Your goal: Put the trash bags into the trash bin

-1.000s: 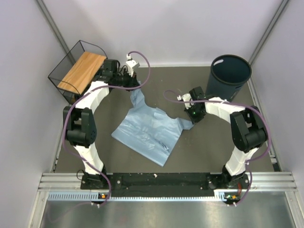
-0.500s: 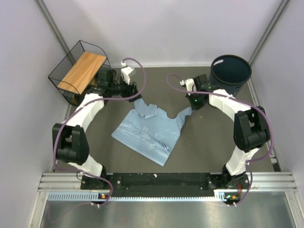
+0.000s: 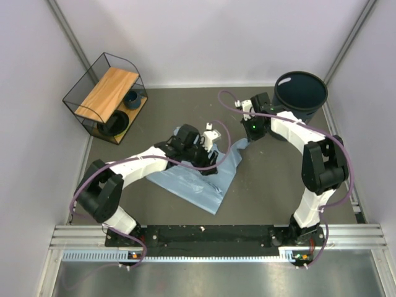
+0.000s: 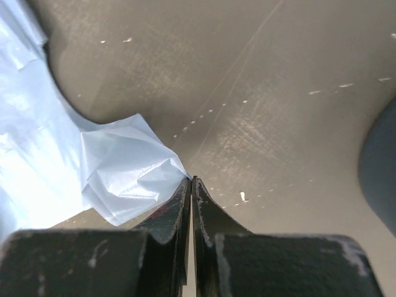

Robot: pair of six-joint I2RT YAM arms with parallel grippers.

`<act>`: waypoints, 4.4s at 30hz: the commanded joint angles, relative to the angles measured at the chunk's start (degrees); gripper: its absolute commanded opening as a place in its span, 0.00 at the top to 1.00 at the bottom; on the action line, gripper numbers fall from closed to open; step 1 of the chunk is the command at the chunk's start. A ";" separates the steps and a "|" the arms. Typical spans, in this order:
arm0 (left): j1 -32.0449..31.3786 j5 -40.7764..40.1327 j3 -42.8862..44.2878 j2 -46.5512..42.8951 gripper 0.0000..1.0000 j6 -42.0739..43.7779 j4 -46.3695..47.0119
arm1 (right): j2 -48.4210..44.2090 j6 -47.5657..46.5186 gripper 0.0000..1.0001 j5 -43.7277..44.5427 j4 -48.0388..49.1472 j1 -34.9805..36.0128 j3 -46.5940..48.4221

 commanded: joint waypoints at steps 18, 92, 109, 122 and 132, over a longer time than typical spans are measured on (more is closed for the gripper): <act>-8.25 -11.18 1.45 10.21 0.32 -9.45 26.75 | -0.93 7.53 1.00 -19.56 -3.07 -4.02 4.16; 1.33 -0.12 -0.13 -3.58 1.00 -10.68 13.49 | 0.55 23.35 0.27 -49.54 6.16 -0.33 -10.34; 10.55 3.31 -4.70 -22.37 1.00 -2.87 -3.91 | -0.50 21.07 1.00 -36.17 7.48 -0.24 -12.89; 1.87 -0.20 -4.97 -17.04 0.24 -16.21 9.61 | -5.85 22.56 1.00 -44.69 9.68 0.46 -14.03; -2.27 -2.05 -0.49 -5.78 0.22 -25.54 19.11 | -10.60 22.83 1.00 -49.17 10.56 3.98 -14.64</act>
